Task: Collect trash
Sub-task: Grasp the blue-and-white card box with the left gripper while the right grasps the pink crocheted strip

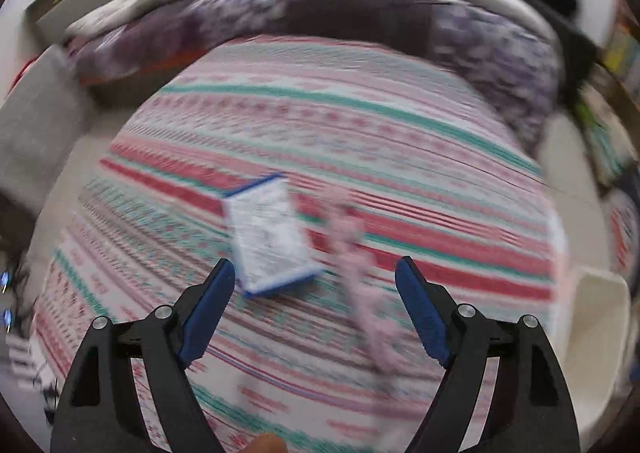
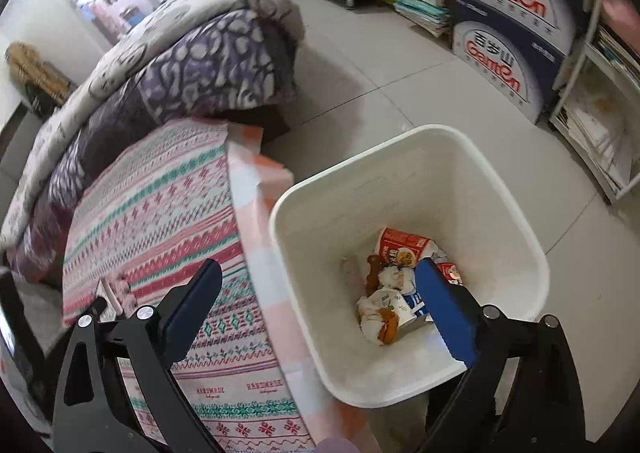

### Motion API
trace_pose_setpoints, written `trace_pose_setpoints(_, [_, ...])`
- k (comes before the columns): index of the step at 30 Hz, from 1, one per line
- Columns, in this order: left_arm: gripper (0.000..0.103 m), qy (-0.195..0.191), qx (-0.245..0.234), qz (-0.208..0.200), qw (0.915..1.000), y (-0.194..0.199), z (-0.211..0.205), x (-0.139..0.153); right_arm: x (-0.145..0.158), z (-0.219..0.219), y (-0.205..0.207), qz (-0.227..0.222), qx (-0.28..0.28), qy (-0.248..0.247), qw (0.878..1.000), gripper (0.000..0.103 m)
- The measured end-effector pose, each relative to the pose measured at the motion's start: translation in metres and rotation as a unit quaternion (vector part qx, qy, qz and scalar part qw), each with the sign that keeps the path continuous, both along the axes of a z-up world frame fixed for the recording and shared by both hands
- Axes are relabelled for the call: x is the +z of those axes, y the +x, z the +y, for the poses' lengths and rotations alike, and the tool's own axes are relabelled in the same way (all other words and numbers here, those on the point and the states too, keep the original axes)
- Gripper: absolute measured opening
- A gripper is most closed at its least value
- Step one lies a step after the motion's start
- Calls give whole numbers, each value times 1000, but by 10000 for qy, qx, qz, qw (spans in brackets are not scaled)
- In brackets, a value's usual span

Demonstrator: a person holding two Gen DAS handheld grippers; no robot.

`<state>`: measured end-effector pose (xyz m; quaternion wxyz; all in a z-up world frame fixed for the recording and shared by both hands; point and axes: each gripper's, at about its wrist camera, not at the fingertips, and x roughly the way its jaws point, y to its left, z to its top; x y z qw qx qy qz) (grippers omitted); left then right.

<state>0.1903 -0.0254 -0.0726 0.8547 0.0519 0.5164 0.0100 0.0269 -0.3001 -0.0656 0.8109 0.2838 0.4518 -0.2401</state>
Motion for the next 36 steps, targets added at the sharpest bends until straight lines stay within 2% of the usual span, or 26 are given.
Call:
trace_pose_setpoints(4, [80,21,417,120,9991,26,25,-14,-4,18,15,125,255,-141,9995,94])
trace_pose_setpoints(7, [80,-76,494,257,9984,38,34,-25,-8,34,26,183,450,-197,9986,94])
trace_pose_setpoints(11, [80,-265,574,635,9960,51,45,-46,-14,62,45,286,866,-371,9951,94])
trace_pose_setpoints(12, [77,-316,596,668,9955,52,49,-48,-15,70,50,307,995,-459,9935,94])
trace_pose_setpoints(13, [56,-399,609,696,9949,54,55,-50,-16,82,55,333,1191,-587,9906,94])
trace_pose_setpoints(14, [56,-507,622,755,9939,55,61,-52,-17,92,60,349,1379,-688,9874,94])
trace_pose_setpoints(17, [55,-746,733,662,9923,53,84,-44,-22,122,75,371,1925,-860,9768,94])
trace_pose_setpoints(21, [55,-785,906,367,9921,49,117,-26,-32,158,90,383,2432,-954,9645,94])
trace_pose_setpoints(25, [55,-831,1057,261,9906,45,144,-14,-41,188,104,371,2761,-998,9552,94])
trace_pose_setpoints(31, [55,-959,1234,253,9874,29,174,-6,-49,216,120,222,2906,-1059,9507,93])
trace_pose_setpoints(33, [55,-1073,1261,276,9858,25,178,-4,-52,219,127,203,2925,-1054,9502,90])
trace_pose_setpoints(36, [55,-1103,1218,199,9862,20,179,3,-60,223,138,238,2917,-881,9521,80])
